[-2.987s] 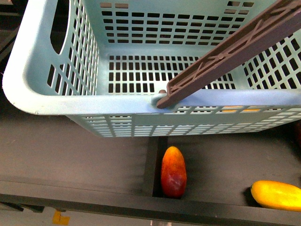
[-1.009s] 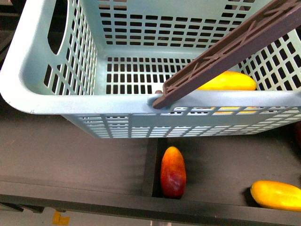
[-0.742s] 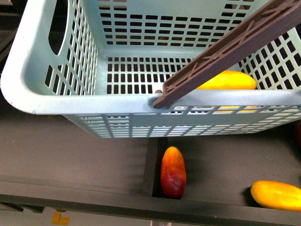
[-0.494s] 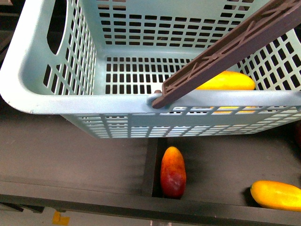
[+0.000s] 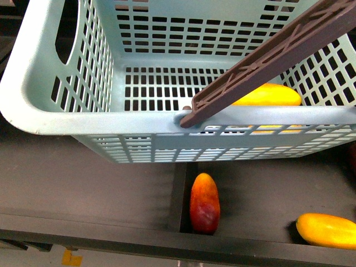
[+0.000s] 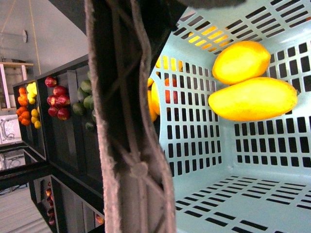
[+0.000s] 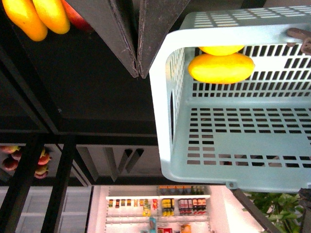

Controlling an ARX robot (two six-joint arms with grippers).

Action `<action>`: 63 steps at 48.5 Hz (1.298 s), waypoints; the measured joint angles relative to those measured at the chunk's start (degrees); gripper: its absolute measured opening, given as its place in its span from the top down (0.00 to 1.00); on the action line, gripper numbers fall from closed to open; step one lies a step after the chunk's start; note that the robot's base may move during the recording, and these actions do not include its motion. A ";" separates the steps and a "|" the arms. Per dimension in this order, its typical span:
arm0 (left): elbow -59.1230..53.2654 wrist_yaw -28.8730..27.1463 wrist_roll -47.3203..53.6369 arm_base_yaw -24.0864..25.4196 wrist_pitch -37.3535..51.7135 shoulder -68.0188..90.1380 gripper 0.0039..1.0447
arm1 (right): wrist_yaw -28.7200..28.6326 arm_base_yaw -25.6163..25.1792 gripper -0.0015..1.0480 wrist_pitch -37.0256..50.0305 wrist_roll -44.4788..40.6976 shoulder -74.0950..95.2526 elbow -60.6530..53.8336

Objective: Pick lemon and mango into basket

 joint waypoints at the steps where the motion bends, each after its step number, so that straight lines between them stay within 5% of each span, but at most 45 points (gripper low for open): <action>1: 0.00 0.00 0.04 0.00 0.00 0.00 0.96 | 0.02 0.00 0.98 -0.04 0.02 -0.04 0.00; 10: 0.00 0.22 -0.07 -0.04 0.00 0.00 0.96 | 0.00 0.00 0.93 -0.15 0.00 -0.17 0.00; 36: 0.00 0.11 0.07 -0.07 0.00 0.00 0.96 | 0.00 0.00 0.08 -0.15 0.02 -0.20 0.00; 42: -1.07 -21.29 4.52 -1.66 9.75 1.60 0.96 | -0.07 0.00 0.08 -0.15 0.02 -0.22 0.00; 44: -0.35 -24.17 5.75 -0.63 10.99 2.36 0.96 | 0.07 0.00 0.08 -0.17 0.02 -0.22 0.00; 54: 3.21 -24.24 4.68 6.82 13.70 7.56 0.96 | -0.02 0.00 0.08 -0.17 0.02 -0.24 0.00; 63: 8.66 -24.04 -6.21 15.63 14.84 17.07 0.96 | 0.00 0.00 0.08 -0.17 0.02 -0.26 0.00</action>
